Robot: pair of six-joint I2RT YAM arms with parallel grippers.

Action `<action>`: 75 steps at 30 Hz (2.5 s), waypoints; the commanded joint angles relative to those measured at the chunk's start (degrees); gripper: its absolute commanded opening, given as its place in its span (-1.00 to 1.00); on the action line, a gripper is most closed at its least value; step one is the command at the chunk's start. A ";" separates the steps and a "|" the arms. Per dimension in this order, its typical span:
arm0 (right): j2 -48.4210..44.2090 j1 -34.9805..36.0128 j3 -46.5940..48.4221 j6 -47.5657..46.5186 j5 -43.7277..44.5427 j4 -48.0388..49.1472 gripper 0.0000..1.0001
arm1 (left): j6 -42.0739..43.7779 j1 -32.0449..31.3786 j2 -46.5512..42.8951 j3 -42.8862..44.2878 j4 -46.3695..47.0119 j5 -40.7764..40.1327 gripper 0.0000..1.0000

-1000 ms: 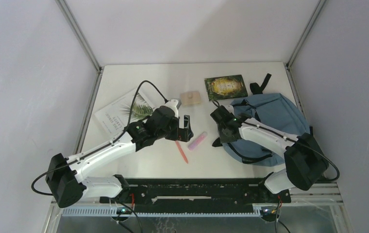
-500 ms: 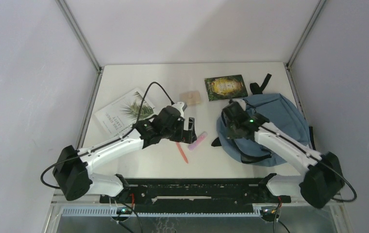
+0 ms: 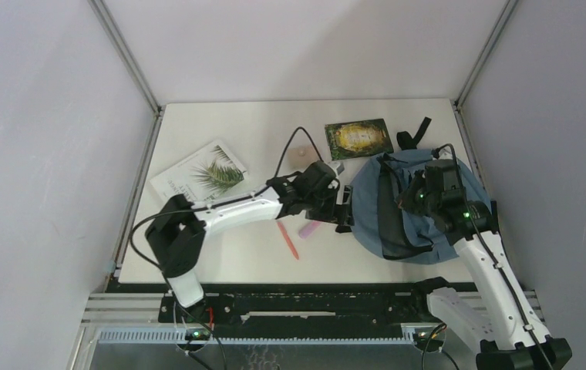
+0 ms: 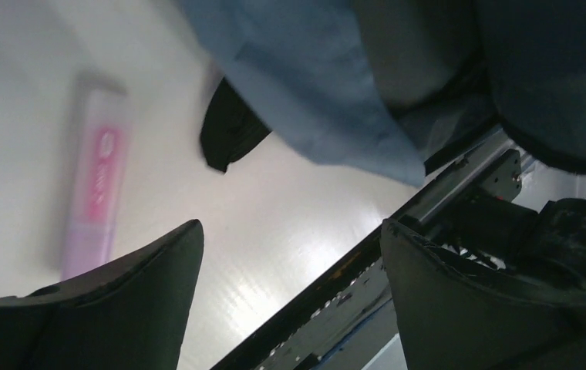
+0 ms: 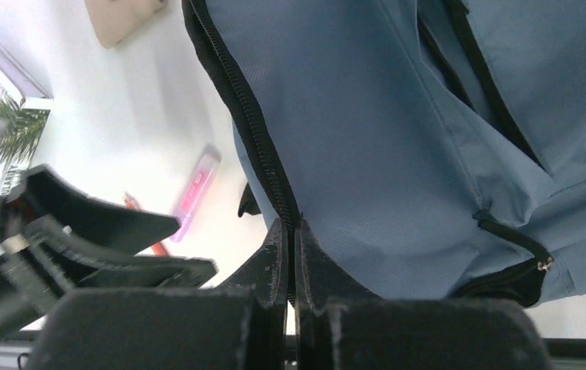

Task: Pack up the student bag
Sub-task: Adjust the student bag at the center of the board, then adjust the book at the center of the board.

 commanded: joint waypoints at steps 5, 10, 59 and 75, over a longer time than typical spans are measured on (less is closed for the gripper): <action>-3.41 -0.78 0.27 2.49 -3.95 0.28 -1.00 | -3.54 -1.58 10.50 10.02 -0.27 0.60 0.67; -4.48 -0.78 0.35 2.86 -5.49 1.02 -1.00 | -2.02 -1.99 16.69 16.52 -2.59 0.83 0.52; 2.49 15.96 -5.00 10.93 -0.47 8.48 0.85 | 2.44 42.33 -21.07 -5.72 -15.33 -12.27 0.84; 0.03 15.22 -5.00 11.30 -0.49 9.59 0.87 | -3.17 71.05 -30.02 -22.59 -13.92 -18.41 1.00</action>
